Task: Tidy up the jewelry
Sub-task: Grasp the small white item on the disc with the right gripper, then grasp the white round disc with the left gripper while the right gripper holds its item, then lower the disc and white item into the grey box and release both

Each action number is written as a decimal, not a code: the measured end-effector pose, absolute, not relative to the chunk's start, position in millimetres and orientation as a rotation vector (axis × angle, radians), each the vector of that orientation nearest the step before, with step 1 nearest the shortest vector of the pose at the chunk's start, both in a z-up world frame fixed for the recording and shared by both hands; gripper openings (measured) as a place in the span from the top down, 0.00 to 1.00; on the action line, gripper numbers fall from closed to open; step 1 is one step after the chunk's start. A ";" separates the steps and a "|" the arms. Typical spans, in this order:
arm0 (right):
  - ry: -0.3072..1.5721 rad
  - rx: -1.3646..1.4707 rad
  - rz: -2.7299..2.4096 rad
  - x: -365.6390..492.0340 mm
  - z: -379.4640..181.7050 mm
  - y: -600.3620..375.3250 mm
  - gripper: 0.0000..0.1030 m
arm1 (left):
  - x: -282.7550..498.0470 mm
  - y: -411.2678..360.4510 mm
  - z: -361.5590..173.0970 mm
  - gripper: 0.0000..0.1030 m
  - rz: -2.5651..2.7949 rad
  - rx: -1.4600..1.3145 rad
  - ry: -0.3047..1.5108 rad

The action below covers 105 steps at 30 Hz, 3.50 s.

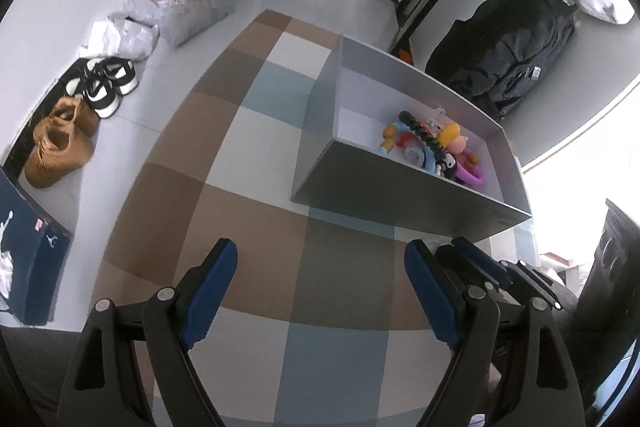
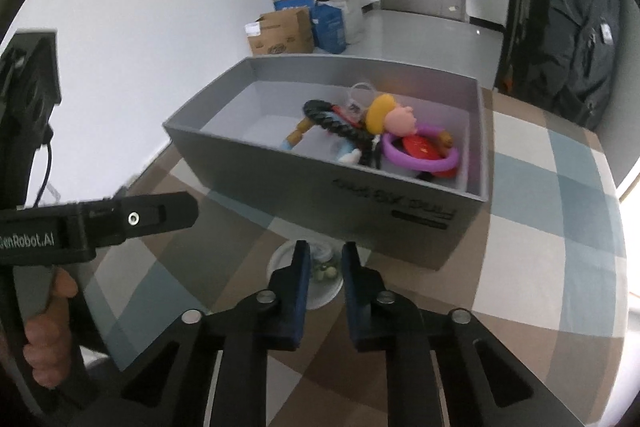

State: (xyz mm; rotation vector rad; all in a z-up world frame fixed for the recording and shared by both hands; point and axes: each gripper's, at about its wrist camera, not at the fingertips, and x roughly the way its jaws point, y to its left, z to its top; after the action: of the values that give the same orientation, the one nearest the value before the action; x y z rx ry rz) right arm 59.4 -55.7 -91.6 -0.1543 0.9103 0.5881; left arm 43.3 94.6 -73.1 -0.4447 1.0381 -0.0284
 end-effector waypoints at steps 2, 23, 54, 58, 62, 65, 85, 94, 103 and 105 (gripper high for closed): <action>0.903 -0.180 0.588 57.2 -91.6 -52.7 0.88 | 43.6 94.8 -72.9 0.20 -0.027 -0.447 1.040; 0.934 0.048 0.499 66.3 -72.4 -115.4 0.88 | 45.0 59.5 -67.4 0.20 -0.120 -0.342 1.031; 0.894 0.127 0.457 56.9 -55.3 -166.9 0.88 | 41.2 -0.6 -76.1 0.64 -0.135 -0.006 1.032; 0.897 0.130 0.456 57.7 -56.4 -165.4 0.88 | 40.1 -1.9 -74.5 0.64 -0.169 -0.041 1.039; 0.897 0.116 0.459 57.2 -57.6 -162.1 0.88 | 38.7 -1.9 -70.9 0.64 -0.184 -0.058 1.039; 0.902 0.116 0.460 57.9 -60.0 -160.7 0.88 | 37.1 -2.1 -65.1 0.64 -0.193 -0.075 1.027; 0.814 0.140 0.570 70.9 -27.3 -132.4 0.88 | 55.9 43.2 -13.8 0.64 -0.307 -0.328 0.870; 0.801 0.091 0.666 100.2 -8.7 -103.8 0.88 | 76.9 52.7 -5.7 0.64 -0.307 -0.327 0.834; 0.817 0.105 0.694 129.1 -16.3 -97.4 0.88 | 97.0 61.6 -13.9 0.64 -0.280 -0.363 0.851; 0.829 0.109 0.696 134.8 -22.1 -98.6 0.88 | 100.3 63.4 -17.6 0.64 -0.279 -0.375 0.863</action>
State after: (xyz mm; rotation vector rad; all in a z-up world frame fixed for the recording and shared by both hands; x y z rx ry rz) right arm 134.8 -98.6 -22.1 0.1086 0.8292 0.6960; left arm 100.3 63.4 -17.6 -0.3753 0.8633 -0.2792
